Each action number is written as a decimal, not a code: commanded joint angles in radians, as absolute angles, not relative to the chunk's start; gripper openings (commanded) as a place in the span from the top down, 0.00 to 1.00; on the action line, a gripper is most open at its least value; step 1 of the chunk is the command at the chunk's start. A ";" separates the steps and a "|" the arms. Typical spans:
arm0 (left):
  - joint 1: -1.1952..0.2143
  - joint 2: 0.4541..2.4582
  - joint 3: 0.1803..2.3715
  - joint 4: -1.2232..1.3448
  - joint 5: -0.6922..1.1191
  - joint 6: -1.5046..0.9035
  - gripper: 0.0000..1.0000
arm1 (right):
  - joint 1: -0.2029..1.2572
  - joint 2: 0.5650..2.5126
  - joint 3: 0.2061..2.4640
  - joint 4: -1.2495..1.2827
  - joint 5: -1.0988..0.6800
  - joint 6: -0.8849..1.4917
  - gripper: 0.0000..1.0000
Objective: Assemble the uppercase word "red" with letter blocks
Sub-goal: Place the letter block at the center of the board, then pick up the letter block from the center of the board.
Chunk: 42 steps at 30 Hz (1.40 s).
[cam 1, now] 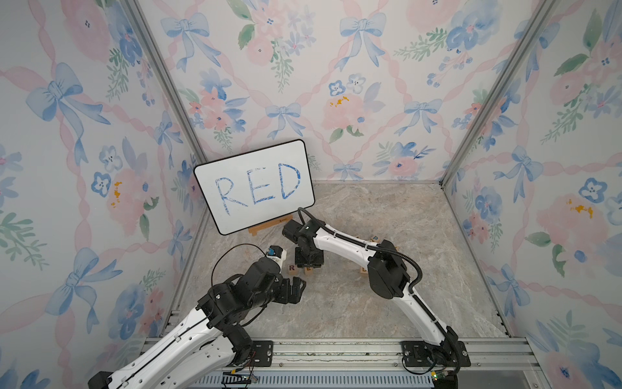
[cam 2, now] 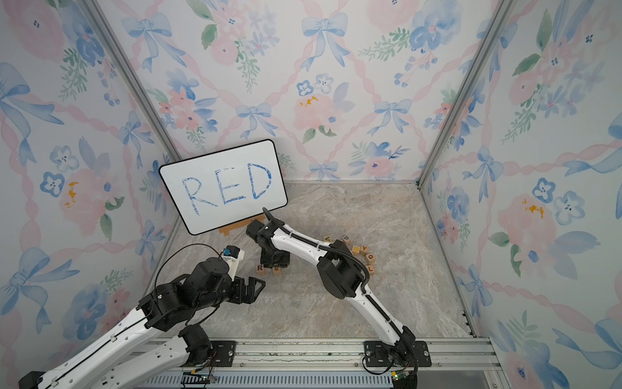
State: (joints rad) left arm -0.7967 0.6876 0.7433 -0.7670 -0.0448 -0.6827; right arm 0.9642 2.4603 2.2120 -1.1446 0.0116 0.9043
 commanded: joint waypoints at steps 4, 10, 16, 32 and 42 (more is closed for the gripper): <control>-0.787 0.705 0.776 -0.784 -0.063 -0.652 0.02 | 0.962 2.386 2.207 -1.155 0.012 0.885 0.54; -0.786 0.718 0.790 -0.782 -0.069 -0.649 0.02 | 0.944 2.335 2.195 -1.135 0.006 0.880 0.38; -0.786 0.743 0.795 -0.774 -0.069 -0.641 0.02 | 0.928 2.303 2.184 -1.126 -0.003 0.859 0.02; -0.788 0.928 0.834 -0.700 -0.027 -0.585 0.02 | 0.866 2.142 1.962 -1.084 -0.002 0.826 0.03; -0.794 1.041 0.861 -0.620 0.003 -0.552 0.02 | 0.817 2.025 1.814 -1.107 0.017 0.835 0.03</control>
State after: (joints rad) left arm -0.7914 1.0191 0.8421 -0.6563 -0.0170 -0.5819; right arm 0.8310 2.0640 1.8416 -1.0805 -0.0040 0.8444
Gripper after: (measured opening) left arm 0.980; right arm 0.972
